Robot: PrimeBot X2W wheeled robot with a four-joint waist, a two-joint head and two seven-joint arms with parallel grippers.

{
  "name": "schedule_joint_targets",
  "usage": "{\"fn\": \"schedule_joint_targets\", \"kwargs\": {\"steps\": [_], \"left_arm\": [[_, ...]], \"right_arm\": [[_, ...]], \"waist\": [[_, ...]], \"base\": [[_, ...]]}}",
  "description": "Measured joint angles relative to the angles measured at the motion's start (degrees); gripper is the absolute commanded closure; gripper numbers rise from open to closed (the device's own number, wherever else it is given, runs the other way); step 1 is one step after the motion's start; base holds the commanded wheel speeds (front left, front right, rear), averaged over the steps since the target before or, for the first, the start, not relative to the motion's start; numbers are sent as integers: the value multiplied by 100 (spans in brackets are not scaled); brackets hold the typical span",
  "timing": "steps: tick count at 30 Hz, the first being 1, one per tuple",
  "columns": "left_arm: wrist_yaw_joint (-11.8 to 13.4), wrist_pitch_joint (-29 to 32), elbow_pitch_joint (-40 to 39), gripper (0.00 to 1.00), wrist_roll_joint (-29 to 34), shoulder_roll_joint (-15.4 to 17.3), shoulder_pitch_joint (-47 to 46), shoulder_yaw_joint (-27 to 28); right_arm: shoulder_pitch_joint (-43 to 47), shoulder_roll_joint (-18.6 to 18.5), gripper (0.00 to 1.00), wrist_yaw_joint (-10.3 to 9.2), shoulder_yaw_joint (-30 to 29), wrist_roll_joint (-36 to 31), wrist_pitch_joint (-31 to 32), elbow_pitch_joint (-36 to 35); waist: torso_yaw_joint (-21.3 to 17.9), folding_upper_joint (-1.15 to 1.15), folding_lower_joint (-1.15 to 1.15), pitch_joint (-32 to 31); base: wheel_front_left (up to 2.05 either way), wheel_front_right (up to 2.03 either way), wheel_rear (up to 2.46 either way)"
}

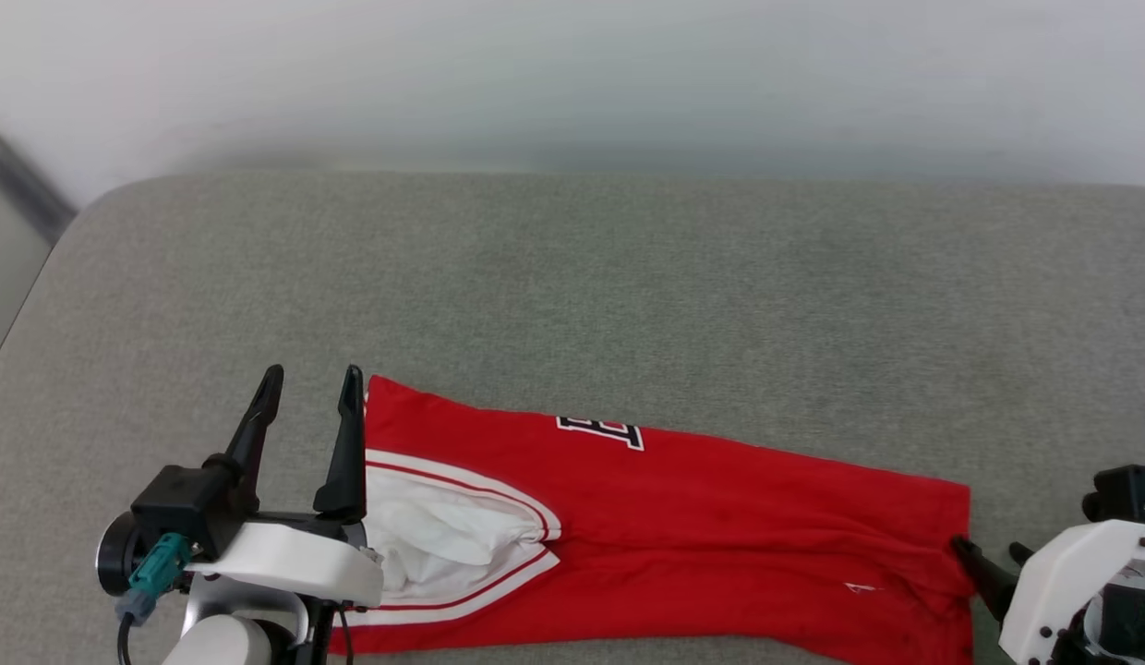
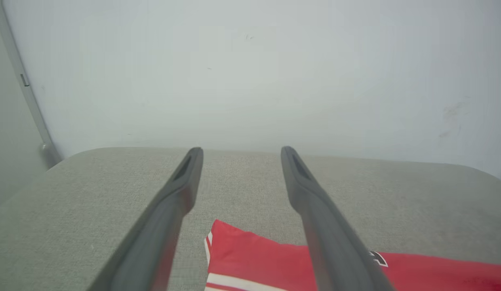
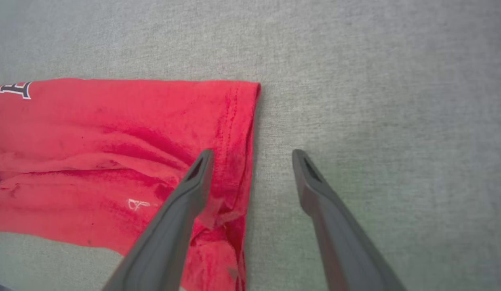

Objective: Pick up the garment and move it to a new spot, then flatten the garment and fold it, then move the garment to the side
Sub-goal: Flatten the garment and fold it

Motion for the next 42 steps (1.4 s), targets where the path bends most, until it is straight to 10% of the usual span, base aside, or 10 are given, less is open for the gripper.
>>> {"fn": "schedule_joint_targets", "kwargs": {"steps": [12, 13, 15, 29, 42], "left_arm": [[-108, -7, -233, 0, 310, -38, 29, -23], [-116, -7, -230, 0, 311, -53, 29, -23], [-155, -7, -201, 0, 314, -67, 25, -29], [-96, 73, 30, 0, 349, -11, 114, -75], [-31, 146, 11, 0, 357, 35, 204, -166]], "right_arm": [[-131, 113, 0, -2, 376, 96, 1237, 380], [-159, 109, 19, -3, 396, 110, 1259, 398], [-215, 100, 100, -10, 427, 134, 1289, 442], [-500, -157, 100, 0, 589, 190, 983, 411], [-242, -404, 100, 0, -683, 170, 1169, 135]], "waist": [[266, 0, 0, 398], [257, 0, 0, 411], [237, 0, 0, 425], [93, 0, 0, 16], [-89, 0, 0, -197]], "base": [[0, 0, 0], [0, 0, 0], [0, 0, 0], [0, 0, 0], [0, 0, 0]]}}
